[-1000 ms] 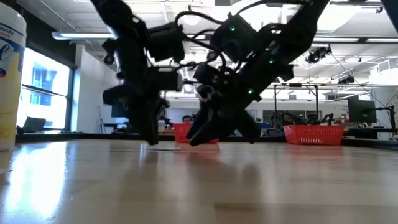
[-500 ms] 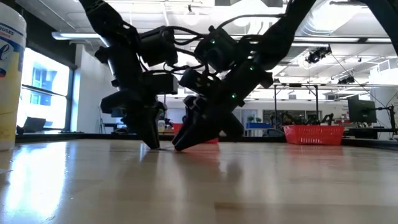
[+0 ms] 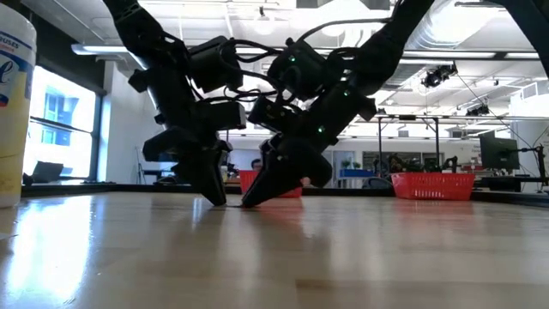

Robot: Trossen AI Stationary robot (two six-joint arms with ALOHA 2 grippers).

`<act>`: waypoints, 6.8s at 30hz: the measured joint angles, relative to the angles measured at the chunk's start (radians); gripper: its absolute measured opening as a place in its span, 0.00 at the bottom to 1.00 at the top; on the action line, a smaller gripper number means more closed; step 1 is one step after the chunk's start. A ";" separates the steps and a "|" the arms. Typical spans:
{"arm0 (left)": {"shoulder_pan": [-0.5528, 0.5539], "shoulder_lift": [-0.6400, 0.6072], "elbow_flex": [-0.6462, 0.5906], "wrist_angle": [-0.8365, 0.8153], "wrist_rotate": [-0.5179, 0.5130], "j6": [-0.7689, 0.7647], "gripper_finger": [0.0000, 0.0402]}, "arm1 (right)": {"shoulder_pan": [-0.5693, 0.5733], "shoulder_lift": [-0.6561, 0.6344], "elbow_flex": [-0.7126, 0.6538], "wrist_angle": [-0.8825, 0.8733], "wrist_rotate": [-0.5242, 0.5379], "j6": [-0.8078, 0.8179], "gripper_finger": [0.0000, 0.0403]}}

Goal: Pick & Place First Aid Supplies
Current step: Put the ointment pack into the right red bin, then put the towelette pack into the left red bin

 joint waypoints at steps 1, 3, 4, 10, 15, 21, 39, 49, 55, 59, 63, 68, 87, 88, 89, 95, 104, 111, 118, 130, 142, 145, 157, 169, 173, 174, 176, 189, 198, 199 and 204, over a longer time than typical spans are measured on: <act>0.000 0.000 0.000 0.000 0.002 0.001 0.11 | 0.000 0.000 0.000 -0.002 0.002 0.007 0.16; 0.000 0.000 0.000 0.000 0.006 0.001 0.11 | 0.000 0.001 -0.001 -0.006 0.008 0.019 0.10; 0.000 0.000 0.000 -0.001 0.008 0.000 0.11 | 0.000 0.001 -0.001 -0.010 0.010 0.022 0.07; -0.001 -0.066 -0.007 -0.056 0.011 -0.017 0.11 | 0.006 -0.004 -0.002 -0.017 0.034 0.082 0.02; -0.001 -0.222 -0.004 -0.198 -0.029 -0.064 0.11 | 0.037 -0.089 -0.008 -0.112 0.113 0.150 0.01; -0.001 -0.326 -0.053 -0.225 -0.031 -0.135 0.11 | 0.063 -0.317 -0.006 -0.423 0.300 0.258 0.01; -0.001 -0.336 -0.208 0.129 -0.078 -0.150 0.11 | -0.464 -0.661 -0.006 -1.095 0.555 0.634 0.00; -0.001 -0.336 -0.208 0.118 -0.071 -0.226 0.11 | -0.786 -0.510 -0.005 -1.022 0.412 0.541 0.01; -0.001 -0.336 -0.207 0.118 -0.070 -0.242 0.11 | -0.825 -0.387 -0.005 -0.976 0.381 0.488 0.02; -0.001 -0.336 -0.207 0.118 -0.070 -0.249 0.11 | -0.824 -0.355 -0.005 -0.946 0.372 0.455 0.08; -0.004 -0.358 -0.205 0.119 -0.063 -0.283 0.11 | -0.827 -0.369 0.013 -0.954 0.382 0.430 0.19; -0.075 -0.411 -0.170 0.114 -0.001 -0.297 0.11 | -0.818 -0.431 0.082 -1.039 0.371 0.423 0.30; -0.459 -0.454 0.145 -0.407 -0.021 -0.399 0.11 | -0.098 -0.765 -0.267 -0.344 0.068 0.560 0.32; -0.481 -0.454 0.146 -0.404 -0.015 -0.423 0.11 | -0.062 -0.765 -0.295 -0.283 0.073 0.575 0.32; -0.505 -0.454 0.147 -0.398 -0.010 -0.447 0.11 | -0.029 -0.765 -0.324 -0.222 0.079 0.581 0.32; -0.650 -0.380 0.148 -0.368 -0.056 -0.594 0.11 | 0.154 -0.765 -0.452 0.058 0.182 0.507 0.32; -0.691 -0.162 0.198 -0.291 -0.012 -0.661 0.11 | 0.374 -0.737 -0.432 0.115 0.373 0.500 0.32; -0.763 -0.018 0.343 -0.486 -0.002 -0.674 0.11 | 0.487 -0.720 -0.424 0.115 0.481 0.581 0.32; -0.794 0.067 0.357 -0.540 0.001 -0.738 0.11 | 0.543 -0.712 -0.424 0.118 0.528 0.586 0.32; -0.724 0.172 0.361 -0.464 -0.073 -0.615 0.11 | 0.542 -0.666 -0.424 0.172 0.444 0.482 0.32; -0.501 0.197 0.354 -0.227 -0.317 -0.394 0.11 | 0.545 -0.306 -0.424 0.478 0.250 0.432 0.32; -0.453 0.205 0.352 -0.216 -0.323 -0.391 0.11 | 0.548 -0.230 -0.401 0.485 0.279 0.446 0.32; -0.437 0.253 0.354 -0.180 -0.294 -0.267 0.11 | 0.530 -0.132 -0.174 0.141 0.456 0.285 0.43; -0.446 0.204 0.380 -0.244 -0.274 -0.225 0.11 | 0.452 -0.110 -0.147 0.130 0.289 0.242 0.45; -0.447 0.159 0.383 -0.260 -0.280 -0.214 0.11 | 0.431 -0.088 -0.145 0.142 0.257 0.266 0.43; -0.448 0.149 0.383 -0.264 -0.278 -0.214 0.11 | 0.425 -0.083 -0.144 0.146 0.250 0.268 0.43; -0.448 0.134 0.383 -0.273 -0.260 -0.214 0.11 | 0.418 -0.074 -0.143 0.156 0.239 0.268 0.42; -0.526 -0.044 0.317 -0.563 -0.367 -0.428 0.11 | 0.383 -0.070 -0.144 0.191 0.147 0.221 0.41; -0.573 -0.181 0.034 -0.315 -0.447 -0.621 0.11 | 0.329 -0.061 -0.143 0.137 0.092 0.211 0.41; -0.572 -0.183 0.004 -0.258 -0.443 -0.626 0.11 | 0.324 -0.056 -0.143 0.136 0.087 0.209 0.41; -0.570 -0.186 -0.104 -0.039 -0.452 -0.626 0.11 | 0.292 0.006 -0.139 0.197 0.084 0.204 0.41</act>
